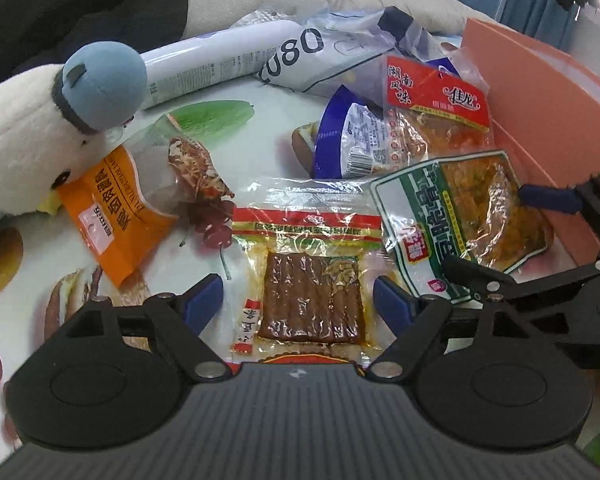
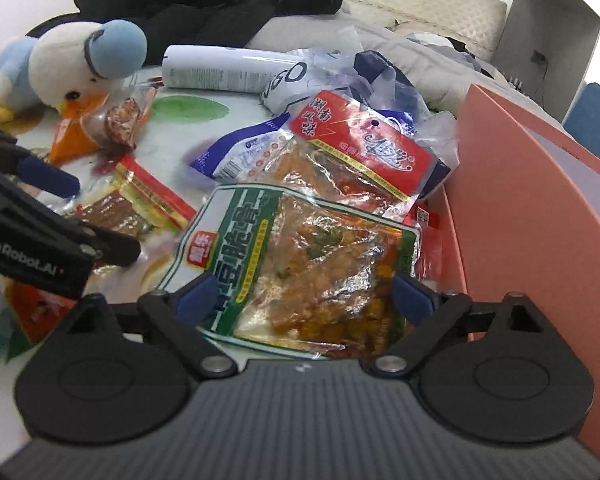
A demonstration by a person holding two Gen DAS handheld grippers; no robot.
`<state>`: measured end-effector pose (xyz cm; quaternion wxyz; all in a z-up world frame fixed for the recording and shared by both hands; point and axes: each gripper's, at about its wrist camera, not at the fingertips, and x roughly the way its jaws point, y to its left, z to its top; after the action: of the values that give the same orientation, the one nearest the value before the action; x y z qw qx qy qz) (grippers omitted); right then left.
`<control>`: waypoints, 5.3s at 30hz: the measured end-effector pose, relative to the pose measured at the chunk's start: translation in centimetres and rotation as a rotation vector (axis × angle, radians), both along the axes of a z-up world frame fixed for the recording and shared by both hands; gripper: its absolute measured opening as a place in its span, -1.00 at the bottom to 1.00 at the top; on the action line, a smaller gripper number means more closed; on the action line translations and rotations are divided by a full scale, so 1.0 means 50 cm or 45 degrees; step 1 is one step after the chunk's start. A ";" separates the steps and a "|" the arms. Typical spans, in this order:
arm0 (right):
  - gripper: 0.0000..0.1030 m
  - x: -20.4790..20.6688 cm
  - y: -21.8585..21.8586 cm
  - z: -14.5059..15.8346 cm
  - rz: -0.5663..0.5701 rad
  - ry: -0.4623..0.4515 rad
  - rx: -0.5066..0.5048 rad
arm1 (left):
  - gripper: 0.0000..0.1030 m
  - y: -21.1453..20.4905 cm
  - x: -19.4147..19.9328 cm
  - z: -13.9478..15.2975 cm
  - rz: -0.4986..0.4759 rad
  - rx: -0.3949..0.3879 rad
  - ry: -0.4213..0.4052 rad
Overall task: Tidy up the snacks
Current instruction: 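Grasp the sausage-stick packet with the left tool while the right tool grasps the green-labelled packet, then lift both held packets off the bed and turn toward the pink box, then carry both packets over the pink box with both tools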
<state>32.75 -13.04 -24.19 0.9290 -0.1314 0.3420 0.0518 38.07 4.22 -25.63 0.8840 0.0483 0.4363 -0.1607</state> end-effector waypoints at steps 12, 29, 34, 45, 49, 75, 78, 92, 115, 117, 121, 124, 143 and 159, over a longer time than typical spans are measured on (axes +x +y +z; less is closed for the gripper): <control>0.00 0.002 -0.026 0.014 -0.011 0.039 0.090 | 0.33 -0.010 -0.038 0.009 -0.039 -0.015 0.003; -0.85 -0.138 -0.003 0.045 0.068 0.072 0.076 | 0.32 0.010 -0.223 0.024 0.094 -0.015 0.043; -0.91 -0.193 -0.006 0.027 0.099 0.145 0.108 | 0.32 0.021 -0.297 0.028 0.167 -0.015 0.041; 0.59 -0.237 -0.001 0.066 0.047 -0.047 0.126 | 0.17 0.042 -0.355 0.029 0.222 -0.122 0.022; 0.64 -0.189 0.010 0.061 0.044 -0.071 0.083 | 0.16 0.033 -0.363 0.027 0.197 -0.091 -0.007; 0.19 -0.139 -0.004 0.036 0.135 0.241 0.129 | 0.19 0.061 -0.436 0.045 0.275 -0.205 0.051; 0.11 -0.182 -0.005 0.042 0.153 0.237 0.123 | 0.26 0.061 -0.450 0.050 0.283 -0.222 0.065; -0.08 -0.328 -0.043 0.075 0.132 0.233 0.196 | 0.71 0.011 -0.491 0.050 0.183 -0.090 0.044; -0.09 -0.404 -0.106 0.084 0.040 0.229 0.221 | 0.12 -0.036 -0.505 0.043 0.186 -0.012 0.027; -0.09 -0.409 -0.109 0.088 0.038 0.225 0.236 | 0.12 -0.033 -0.508 0.048 0.201 -0.038 0.035; -0.09 -0.418 -0.113 0.100 0.032 0.214 0.257 | 0.11 -0.029 -0.514 0.063 0.233 -0.083 0.038; -0.09 -0.425 -0.119 0.112 0.025 0.200 0.268 | 0.11 -0.029 -0.519 0.080 0.248 -0.100 0.029; -0.20 -0.488 -0.162 0.249 -0.067 0.003 0.317 | 0.11 -0.068 -0.559 0.267 0.254 -0.262 -0.114; -0.33 -0.496 -0.271 0.287 -0.172 -0.084 0.324 | 0.11 -0.202 -0.527 0.310 0.149 -0.312 -0.128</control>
<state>7.96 -26.60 -9.82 0.9503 0.0092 0.3100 0.0276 11.71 -5.88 -10.15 0.9119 -0.0774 0.3707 -0.1584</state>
